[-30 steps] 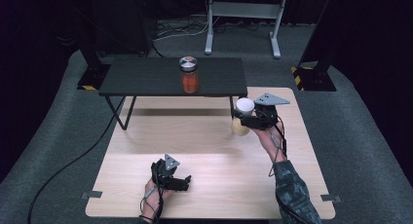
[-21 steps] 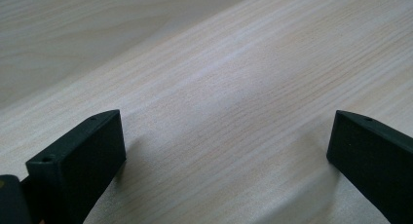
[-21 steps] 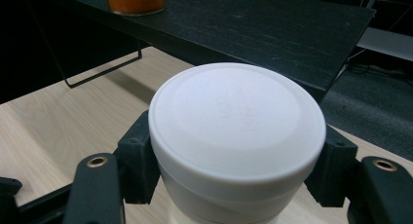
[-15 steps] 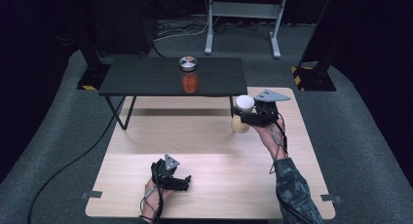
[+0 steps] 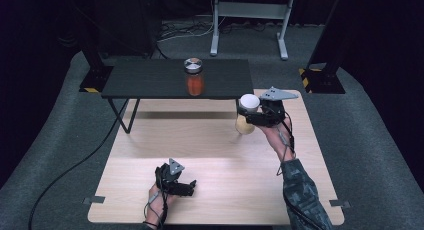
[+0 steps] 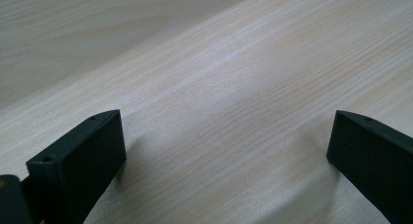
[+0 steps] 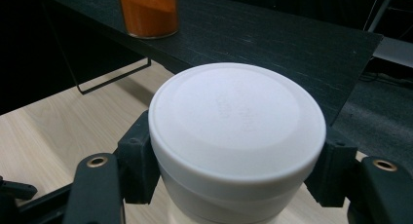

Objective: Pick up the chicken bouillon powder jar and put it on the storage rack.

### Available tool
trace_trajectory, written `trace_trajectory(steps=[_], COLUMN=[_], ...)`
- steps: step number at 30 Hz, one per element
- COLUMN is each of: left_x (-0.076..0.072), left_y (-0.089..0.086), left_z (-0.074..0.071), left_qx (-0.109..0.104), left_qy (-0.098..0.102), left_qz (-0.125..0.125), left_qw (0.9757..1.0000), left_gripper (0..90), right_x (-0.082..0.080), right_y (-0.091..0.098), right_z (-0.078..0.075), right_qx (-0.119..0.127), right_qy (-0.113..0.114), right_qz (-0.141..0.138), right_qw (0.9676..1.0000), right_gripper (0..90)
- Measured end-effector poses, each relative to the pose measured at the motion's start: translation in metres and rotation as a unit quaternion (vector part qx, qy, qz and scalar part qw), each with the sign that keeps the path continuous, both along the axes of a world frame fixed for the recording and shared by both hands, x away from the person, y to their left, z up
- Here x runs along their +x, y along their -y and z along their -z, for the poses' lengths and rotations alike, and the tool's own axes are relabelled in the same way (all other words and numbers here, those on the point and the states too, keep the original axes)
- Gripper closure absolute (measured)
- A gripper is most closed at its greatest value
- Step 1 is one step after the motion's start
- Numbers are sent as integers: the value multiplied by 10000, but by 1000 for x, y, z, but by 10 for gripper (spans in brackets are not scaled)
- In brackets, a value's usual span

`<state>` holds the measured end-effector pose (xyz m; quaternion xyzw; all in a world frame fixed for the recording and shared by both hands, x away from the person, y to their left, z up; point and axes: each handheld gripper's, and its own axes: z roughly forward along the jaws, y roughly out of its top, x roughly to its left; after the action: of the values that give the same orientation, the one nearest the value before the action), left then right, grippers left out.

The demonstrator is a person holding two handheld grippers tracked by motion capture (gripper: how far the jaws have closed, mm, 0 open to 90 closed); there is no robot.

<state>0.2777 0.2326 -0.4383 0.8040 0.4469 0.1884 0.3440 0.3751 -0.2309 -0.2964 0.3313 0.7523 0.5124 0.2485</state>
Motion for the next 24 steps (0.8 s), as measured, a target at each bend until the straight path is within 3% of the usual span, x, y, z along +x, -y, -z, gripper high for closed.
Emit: trace_trajectory(steps=[24], left_x=[0], left_y=[0], left_z=[0], left_qx=[3], left_qy=[1], left_qz=[3], left_qw=[10000], left_gripper=[3], right_x=[1], right_y=[2], right_z=[-11], right_qx=[53], right_qy=[28], right_qz=[-34], right_qw=[10000], right_gripper=[330])
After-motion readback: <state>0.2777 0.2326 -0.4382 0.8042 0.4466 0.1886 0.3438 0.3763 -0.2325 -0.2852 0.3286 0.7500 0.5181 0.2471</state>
